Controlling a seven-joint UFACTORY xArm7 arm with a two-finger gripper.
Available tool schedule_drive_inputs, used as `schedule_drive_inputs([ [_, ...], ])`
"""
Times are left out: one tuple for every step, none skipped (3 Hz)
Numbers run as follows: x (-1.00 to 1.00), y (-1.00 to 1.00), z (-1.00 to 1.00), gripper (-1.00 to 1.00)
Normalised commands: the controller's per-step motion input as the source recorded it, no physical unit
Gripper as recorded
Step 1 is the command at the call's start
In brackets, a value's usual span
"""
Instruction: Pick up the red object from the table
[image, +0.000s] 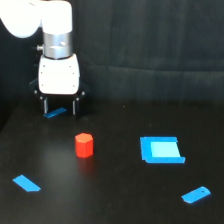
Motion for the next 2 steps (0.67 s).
schedule_drive_inputs([
  [0.79, -0.65, 0.09, 1.00],
  [0.69, -0.76, 0.13, 1.00],
])
